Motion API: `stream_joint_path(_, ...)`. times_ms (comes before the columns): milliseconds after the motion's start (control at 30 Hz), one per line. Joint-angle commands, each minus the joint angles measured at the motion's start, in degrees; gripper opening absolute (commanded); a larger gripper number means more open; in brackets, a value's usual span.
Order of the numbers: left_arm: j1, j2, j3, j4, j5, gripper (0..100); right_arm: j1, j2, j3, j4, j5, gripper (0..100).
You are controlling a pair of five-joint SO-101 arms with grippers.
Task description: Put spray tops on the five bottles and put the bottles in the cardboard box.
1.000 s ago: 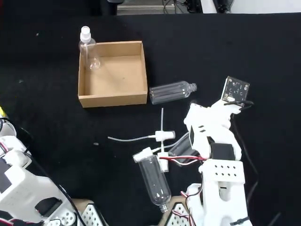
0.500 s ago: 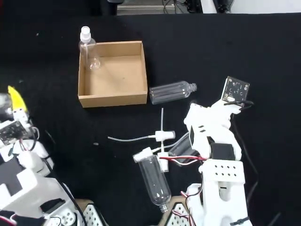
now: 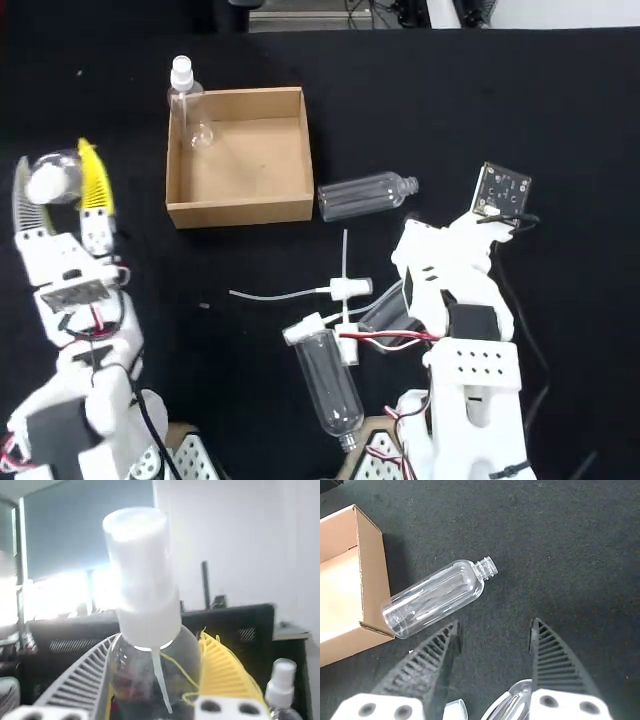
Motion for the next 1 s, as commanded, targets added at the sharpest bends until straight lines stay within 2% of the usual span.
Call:
stream_joint_path(0, 7.4, -6.5, -0.4, 1.4, -8.0, 3, 0.8, -0.9, -0.4, -1.2, -0.2, 20.1)
stream_joint_path(100, 11.6, -9.7, -2.2, 12.4, -12.4, 3, 0.8, -0.9, -0.4, -1.2, -0.2, 20.1)
stream_joint_path(200, 14.6, -13.3, -6.3, 26.1, -11.1, 3, 0.9, -0.9, -0.4, -1.2, -0.2, 20.1)
stream_joint_path(367, 17.0, -19.3, -16.0, 51.5, 2.5, 3, 0.9, -0.9, -0.4, -1.2, -0.2, 20.1)
stream_joint_path(467, 17.6, -20.7, -21.2, 60.8, 8.3, 3, 0.9, -0.9, -0.4, -1.2, -0.2, 20.1)
stream_joint_path(633, 21.0, -15.6, -25.9, 62.6, 8.5, 3, 0.9, -0.8, -0.4, -1.2, -0.2, 20.1)
stream_joint_path(967, 27.1, 5.5, -40.4, 62.6, 9.0, 3, 1.0, -0.8, -0.4, -1.5, -0.1, 20.1)
